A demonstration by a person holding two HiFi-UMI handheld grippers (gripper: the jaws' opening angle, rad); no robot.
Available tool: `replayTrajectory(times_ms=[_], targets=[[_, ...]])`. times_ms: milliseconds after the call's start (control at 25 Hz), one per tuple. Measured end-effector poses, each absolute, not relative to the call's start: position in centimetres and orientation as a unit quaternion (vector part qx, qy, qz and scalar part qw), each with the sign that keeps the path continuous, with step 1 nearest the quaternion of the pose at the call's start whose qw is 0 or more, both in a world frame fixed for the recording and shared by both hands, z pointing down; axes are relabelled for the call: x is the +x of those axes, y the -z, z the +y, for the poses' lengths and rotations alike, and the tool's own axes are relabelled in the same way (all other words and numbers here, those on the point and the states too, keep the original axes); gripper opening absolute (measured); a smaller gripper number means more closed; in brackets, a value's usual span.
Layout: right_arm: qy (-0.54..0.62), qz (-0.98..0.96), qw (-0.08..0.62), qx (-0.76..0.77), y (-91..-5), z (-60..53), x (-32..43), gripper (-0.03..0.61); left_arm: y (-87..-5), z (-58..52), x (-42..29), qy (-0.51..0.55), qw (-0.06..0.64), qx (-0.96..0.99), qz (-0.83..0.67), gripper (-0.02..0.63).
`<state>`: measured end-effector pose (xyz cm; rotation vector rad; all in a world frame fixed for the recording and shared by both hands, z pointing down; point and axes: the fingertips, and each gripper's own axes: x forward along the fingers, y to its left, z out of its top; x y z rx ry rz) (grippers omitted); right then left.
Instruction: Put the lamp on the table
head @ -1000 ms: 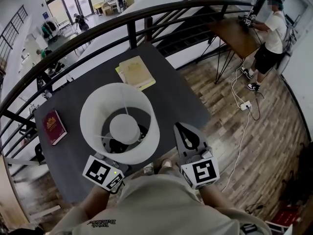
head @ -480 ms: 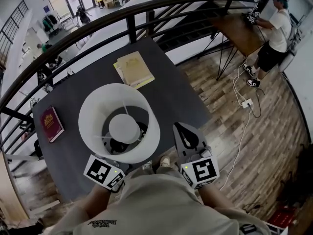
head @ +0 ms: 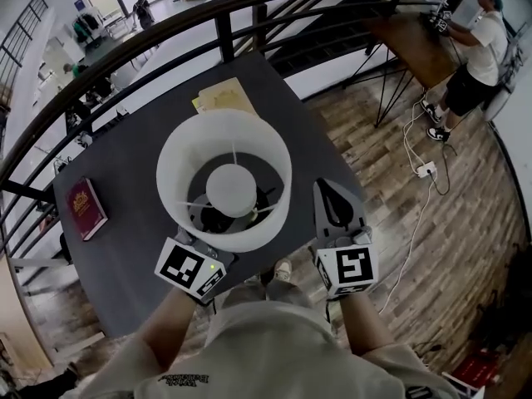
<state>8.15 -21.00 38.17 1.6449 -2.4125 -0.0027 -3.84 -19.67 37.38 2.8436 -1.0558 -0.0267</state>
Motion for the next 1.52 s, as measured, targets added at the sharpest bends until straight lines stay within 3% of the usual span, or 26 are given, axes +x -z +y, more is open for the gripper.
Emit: replayTrajectory(times_ms=[640,840,1520], targets=[[0.002,-0.788,0.121,0.604,-44.7,-32.1,12.8,0.0,-45.7,-31.9,0.8,0.027,0.072,0.931,-0.358,0.081],[0.019,-0.797,0.084,0.597,-47.6,-33.4,13.1,0.0,-49.1,-33.6,2.2,0.024,0.074,0.934,-0.348,0.081],[0.005,-0.818,0.072,0.571,-54.6,-34.9,14.8,0.0,-56.9,-35.7,5.3,0.002,0.068,0.935,-0.348,0.081]])
